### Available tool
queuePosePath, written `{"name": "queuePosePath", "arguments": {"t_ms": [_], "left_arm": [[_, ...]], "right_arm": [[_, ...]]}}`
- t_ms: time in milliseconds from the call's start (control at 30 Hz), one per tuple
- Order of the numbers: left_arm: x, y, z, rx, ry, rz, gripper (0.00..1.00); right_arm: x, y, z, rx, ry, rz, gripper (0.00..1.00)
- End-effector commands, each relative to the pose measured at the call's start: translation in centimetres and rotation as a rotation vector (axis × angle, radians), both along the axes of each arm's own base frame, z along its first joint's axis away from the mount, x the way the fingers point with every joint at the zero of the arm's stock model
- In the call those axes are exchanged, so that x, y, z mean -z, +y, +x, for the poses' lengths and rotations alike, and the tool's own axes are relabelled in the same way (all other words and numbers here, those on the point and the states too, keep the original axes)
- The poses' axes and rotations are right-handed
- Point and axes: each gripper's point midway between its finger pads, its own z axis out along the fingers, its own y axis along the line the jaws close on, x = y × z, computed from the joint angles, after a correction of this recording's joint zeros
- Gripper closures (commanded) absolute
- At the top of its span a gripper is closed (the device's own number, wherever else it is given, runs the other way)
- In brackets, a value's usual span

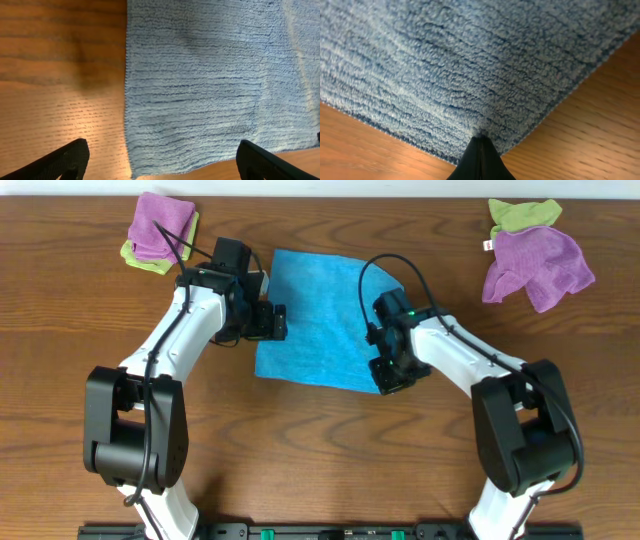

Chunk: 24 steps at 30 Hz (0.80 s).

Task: Fold the cloth
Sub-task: 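Move both grippers to the blue cloth's bottom corners and grasp them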

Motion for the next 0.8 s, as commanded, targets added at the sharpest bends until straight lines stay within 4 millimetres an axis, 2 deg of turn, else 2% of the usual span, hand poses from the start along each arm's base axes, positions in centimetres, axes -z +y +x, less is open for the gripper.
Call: {"name": "queuePosePath", "arguments": {"t_ms": [0, 100, 200, 433, 467, 567, 667, 767], "left_arm": [[0.2, 0.0, -0.4, 0.012, 0.023, -0.01, 0.05], [0.3, 0.1, -0.7, 0.018, 0.031, -0.007, 0.05], [0.3, 0.1, -0.9, 0.025, 0.038, -0.004, 0.05], [0.1, -0.7, -1.9, 0.036, 0.084, -0.059, 0.05], [0.2, -0.6, -2.3, 0.039, 0.097, -0.055, 0.05], [0.3, -0.4, -3.1, 0.077, 0.119, -0.04, 0.05], [0.6, -0.1, -3.7, 0.076, 0.144, -0.044, 0.05], [1.1, -0.1, -4.6, 0.064, 0.18, -0.085, 0.05]], "right_arm": [[0.7, -3.0, 0.0, 0.063, 0.015, -0.099, 0.99], [0.7, -4.1, 0.3, 0.105, 0.014, -0.11, 0.99], [0.7, -4.1, 0.5, 0.123, 0.019, -0.086, 0.99], [-0.2, -0.9, -0.2, 0.133, 0.065, 0.098, 0.98], [-0.7, -0.5, -0.2, 0.135, 0.066, 0.127, 0.94], [-2.1, 0.1, -0.2, 0.135, 0.049, 0.173, 0.67], [-4.4, 0.4, 0.0, 0.13, 0.0, 0.206, 0.5], [-7.4, 0.3, 0.2, 0.129, -0.076, 0.232, 0.44]]}}
